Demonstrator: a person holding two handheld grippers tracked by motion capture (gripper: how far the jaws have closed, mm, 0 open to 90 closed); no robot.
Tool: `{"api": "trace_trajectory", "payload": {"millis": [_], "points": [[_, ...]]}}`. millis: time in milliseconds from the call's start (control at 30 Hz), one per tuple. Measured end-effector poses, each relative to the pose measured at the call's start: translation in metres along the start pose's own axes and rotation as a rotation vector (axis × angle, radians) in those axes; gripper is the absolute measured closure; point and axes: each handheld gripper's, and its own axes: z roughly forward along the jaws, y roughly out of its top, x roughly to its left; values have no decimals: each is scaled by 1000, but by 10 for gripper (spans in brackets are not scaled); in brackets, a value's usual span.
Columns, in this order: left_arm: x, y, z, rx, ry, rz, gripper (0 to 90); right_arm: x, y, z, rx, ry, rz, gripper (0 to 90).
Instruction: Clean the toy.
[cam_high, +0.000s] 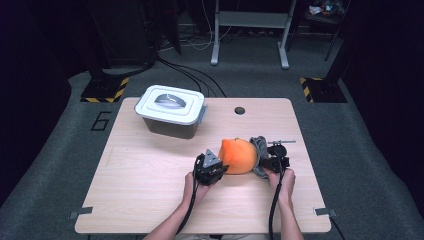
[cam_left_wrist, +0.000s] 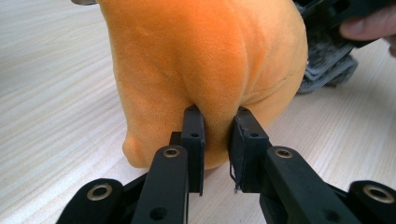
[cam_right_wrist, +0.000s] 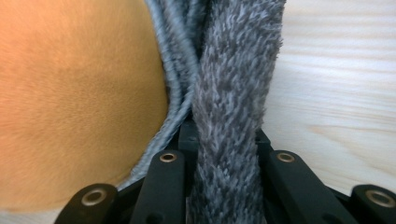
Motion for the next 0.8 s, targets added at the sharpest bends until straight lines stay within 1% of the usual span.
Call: {"api": "trace_trajectory", "payload": {"millis": [33, 67, 133, 167, 200, 233, 367, 433, 567, 633, 700, 733, 767, 800], "points": [[0, 0, 0, -3, -2, -5, 768, 0, 1, -5, -11, -4, 6, 750], [1, -1, 0, -6, 3, -2, 767, 0, 1, -9, -25, -7, 8, 750], [0, -1, 0, -6, 4, -1, 767, -1, 2, -17, -57, -11, -11, 749], [0, -1, 0, -7, 2, -6, 767, 0, 3, -24, -77, -13, -13, 748], [0, -1, 0, -7, 3, -5, 767, 1, 3, -28, -83, -13, -9, 748], [0, -1, 0, -7, 2, -6, 767, 3, 4, -35, -107, -14, -23, 749], [0, 0, 0, -3, 1, -1, 766, 14, 8, -56, -169, 0, -57, 748], [0, 0, 0, -2, 1, 2, 764, 24, 11, -65, -196, 21, -85, 748], [1, 0, 0, -1, 0, 2, 760, 42, 16, -70, -206, 49, -135, 748], [1, -1, 0, -6, 1, -2, 757, 48, 19, -65, -188, 53, -156, 747], [1, 0, 0, -7, -2, 0, 750, 49, 20, -58, -159, 56, -165, 747], [1, -1, 0, -9, -1, 0, 744, 49, 20, -55, -157, 60, -164, 747], [2, 0, 0, -8, -4, 0, 732, 49, 21, -52, -154, 53, -171, 748], [2, 0, 0, -12, -5, 1, 710, 50, 21, -50, -152, 49, -165, 747]]}}
